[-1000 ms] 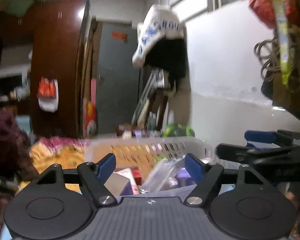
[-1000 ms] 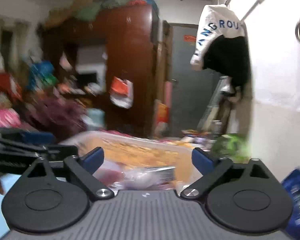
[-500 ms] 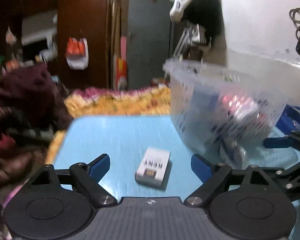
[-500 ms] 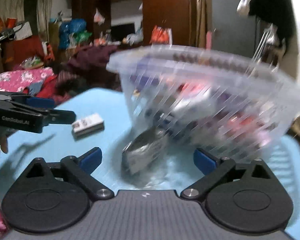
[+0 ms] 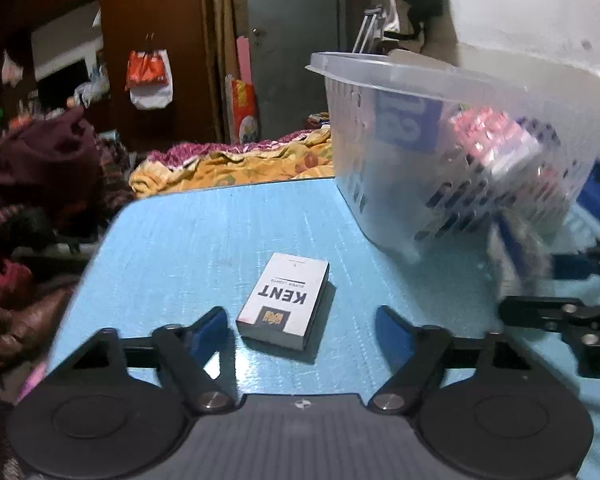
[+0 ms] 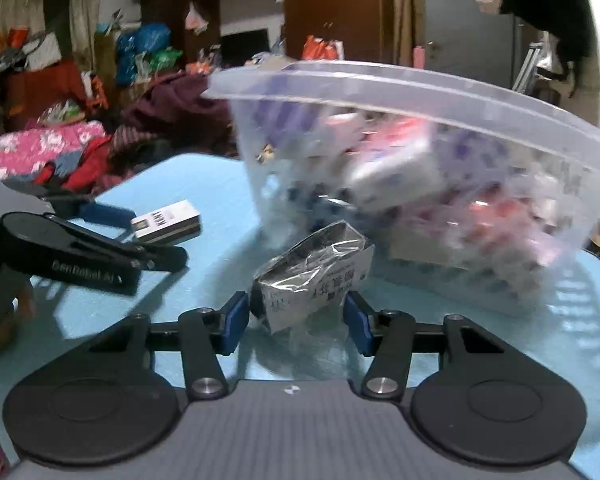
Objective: Organize objects
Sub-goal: 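Grasp the KENT cigarette pack with the left tool while the right tool grasps the foil packet, then carry both items over the basket and open both tools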
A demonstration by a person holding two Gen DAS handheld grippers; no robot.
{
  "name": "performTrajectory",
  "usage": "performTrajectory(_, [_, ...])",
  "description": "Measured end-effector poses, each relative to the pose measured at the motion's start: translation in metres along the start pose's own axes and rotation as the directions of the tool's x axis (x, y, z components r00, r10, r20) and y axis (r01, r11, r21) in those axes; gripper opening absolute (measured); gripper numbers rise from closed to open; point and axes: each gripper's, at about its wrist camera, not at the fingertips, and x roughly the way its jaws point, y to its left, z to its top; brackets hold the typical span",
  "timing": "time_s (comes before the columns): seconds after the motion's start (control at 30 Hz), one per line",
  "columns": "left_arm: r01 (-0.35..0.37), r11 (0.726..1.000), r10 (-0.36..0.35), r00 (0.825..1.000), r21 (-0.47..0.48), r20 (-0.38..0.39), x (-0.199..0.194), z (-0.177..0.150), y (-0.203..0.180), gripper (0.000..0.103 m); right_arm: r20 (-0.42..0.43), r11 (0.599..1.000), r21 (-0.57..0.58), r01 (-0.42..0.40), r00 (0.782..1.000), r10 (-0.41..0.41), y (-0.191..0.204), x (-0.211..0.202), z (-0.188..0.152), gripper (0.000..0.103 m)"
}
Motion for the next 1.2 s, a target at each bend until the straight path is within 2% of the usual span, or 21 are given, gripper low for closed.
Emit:
performTrajectory(0.03, [-0.021,1.000,0.021,1.000,0.004,0.010,-0.001,0.001,-0.001,0.057,0.009,1.000,0.013,0.001,1.000,-0.001,-0.005,-0.004,-0.001,0.055])
performTrajectory(0.07, [-0.024,1.000,0.023,1.000,0.007,0.013,0.000,0.001,-0.002,0.053,0.016,1.000,0.018,0.001,1.000,-0.001,-0.009,-0.008,-0.003,0.055])
performTrajectory(0.1, [-0.009,1.000,0.009,1.000,0.005,0.017,-0.002,0.001,-0.002,0.043,0.025,1.000,0.020,0.005,1.000,-0.006,-0.011,-0.012,-0.004,0.054])
performTrajectory(0.23, [0.044,0.998,-0.047,0.997,0.049,0.058,-0.013,-0.006,-0.018,0.042,0.058,0.999,0.032,0.038,0.998,-0.040,-0.025,-0.025,-0.012,0.054])
performTrajectory(0.37, [0.072,0.993,-0.082,0.991,0.090,0.110,-0.030,-0.013,-0.041,0.042,0.078,0.996,0.094,0.007,0.997,-0.014,-0.041,-0.032,-0.019,0.054])
performTrajectory(0.53, [0.126,0.988,-0.141,0.970,0.086,0.198,-0.050,-0.025,-0.059,0.042,0.148,0.992,0.125,0.003,0.989,-0.021,-0.048,-0.047,-0.027,0.053])
performTrajectory(0.63, [0.154,0.987,-0.159,0.958,0.042,0.239,-0.055,-0.031,-0.057,0.042,0.192,0.994,0.109,0.005,0.981,-0.026,-0.047,-0.054,-0.029,0.053])
performTrajectory(0.8, [0.184,0.983,-0.178,0.932,0.011,0.315,-0.073,-0.037,-0.052,0.042,0.292,0.995,0.080,-0.064,0.956,0.038,-0.035,-0.072,-0.028,0.053])
performTrajectory(0.93, [0.248,0.969,-0.228,0.874,0.008,0.429,-0.104,-0.012,-0.046,0.042,0.419,0.998,0.044,-0.040,0.908,0.018,-0.026,-0.105,-0.008,0.053])
performTrajectory(1.03, [0.279,0.960,-0.249,0.848,0.005,0.469,-0.115,0.025,-0.048,0.042,0.482,1.000,0.007,0.030,0.876,-0.030,-0.023,-0.122,0.022,0.052])
performTrajectory(1.1, [0.279,0.960,-0.254,0.846,0.016,0.469,-0.116,0.047,-0.053,0.042,0.500,0.996,-0.008,0.089,0.863,-0.074,-0.024,-0.126,0.042,0.052])
performTrajectory(1.2, [0.249,0.968,-0.234,0.864,0.027,0.446,-0.105,0.075,-0.067,0.042,0.502,0.994,-0.031,0.103,0.862,-0.074,-0.031,-0.119,0.067,0.052])
